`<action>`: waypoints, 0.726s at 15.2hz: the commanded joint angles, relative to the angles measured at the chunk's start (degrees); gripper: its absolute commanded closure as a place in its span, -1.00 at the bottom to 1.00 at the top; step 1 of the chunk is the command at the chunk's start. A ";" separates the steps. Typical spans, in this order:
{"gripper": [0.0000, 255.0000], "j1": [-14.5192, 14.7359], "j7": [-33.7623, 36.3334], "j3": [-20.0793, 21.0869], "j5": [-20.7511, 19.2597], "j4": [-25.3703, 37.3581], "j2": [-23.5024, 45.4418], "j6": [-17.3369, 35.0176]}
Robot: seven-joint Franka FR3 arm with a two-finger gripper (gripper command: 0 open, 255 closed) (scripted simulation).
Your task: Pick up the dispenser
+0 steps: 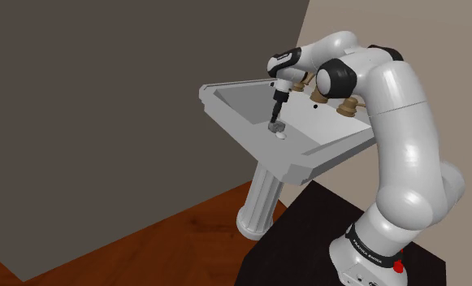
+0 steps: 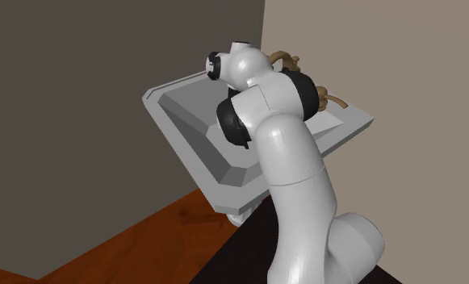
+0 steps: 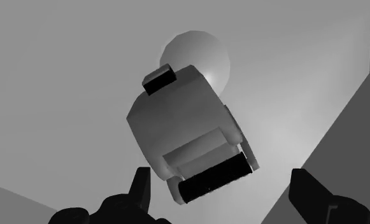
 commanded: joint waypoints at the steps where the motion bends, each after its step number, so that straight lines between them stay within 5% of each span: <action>1: -1.00 -0.26 -0.24 0.32 0.33 -0.05 1.37 0.75; 5: -1.00 -0.51 -0.48 0.82 0.57 -0.36 2.34 2.04; 6: 1.00 -0.71 -0.37 0.96 0.67 0.46 2.99 1.91; 11: 1.00 -0.93 -0.68 0.93 0.72 0.31 3.15 2.16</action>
